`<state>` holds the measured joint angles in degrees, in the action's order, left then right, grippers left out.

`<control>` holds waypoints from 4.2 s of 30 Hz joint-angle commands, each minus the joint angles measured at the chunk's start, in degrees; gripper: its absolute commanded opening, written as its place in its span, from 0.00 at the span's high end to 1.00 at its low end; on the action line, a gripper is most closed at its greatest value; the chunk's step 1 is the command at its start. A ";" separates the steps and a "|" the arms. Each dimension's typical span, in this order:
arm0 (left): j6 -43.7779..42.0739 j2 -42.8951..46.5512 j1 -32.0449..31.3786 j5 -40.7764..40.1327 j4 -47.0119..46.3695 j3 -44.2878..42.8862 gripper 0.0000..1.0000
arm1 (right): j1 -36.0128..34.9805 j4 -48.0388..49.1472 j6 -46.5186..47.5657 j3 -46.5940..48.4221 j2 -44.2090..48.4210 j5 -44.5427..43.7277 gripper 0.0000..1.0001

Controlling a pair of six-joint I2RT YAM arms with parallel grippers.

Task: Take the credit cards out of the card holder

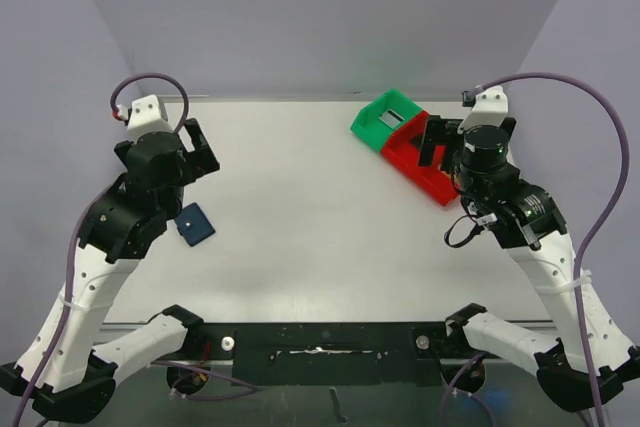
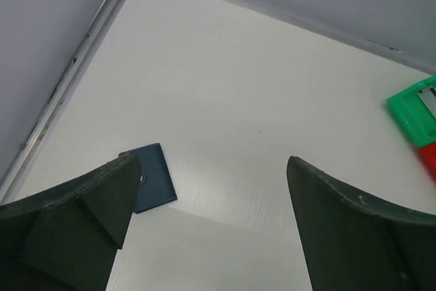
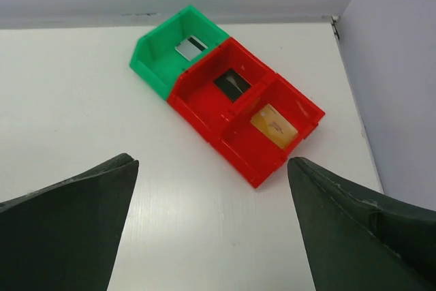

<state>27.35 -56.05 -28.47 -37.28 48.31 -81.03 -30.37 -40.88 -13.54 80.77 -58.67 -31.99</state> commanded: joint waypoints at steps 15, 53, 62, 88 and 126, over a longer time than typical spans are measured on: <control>-1.71 0.16 9.11 14.67 -10.09 19.75 0.10 | 33.13 12.47 -13.66 -28.17 8.09 34.33 0.02; -3.36 15.57 20.47 25.47 -22.15 41.71 0.05 | 30.57 10.36 -20.75 5.95 -45.08 28.00 0.22; -3.97 13.69 20.47 23.70 -22.96 42.10 0.05 | 30.31 9.65 -20.44 10.28 -49.52 26.23 0.33; -3.94 11.41 20.47 23.74 -22.83 42.00 0.05 | 28.32 5.65 -16.10 16.71 -58.85 25.73 0.56; -3.12 10.30 20.54 22.95 -22.12 41.75 0.05 | 7.91 5.80 -11.95 8.83 -53.47 21.66 0.79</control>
<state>23.79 -46.09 -8.40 -13.50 29.26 -38.46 -19.90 -34.68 -26.55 89.97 -114.91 -9.74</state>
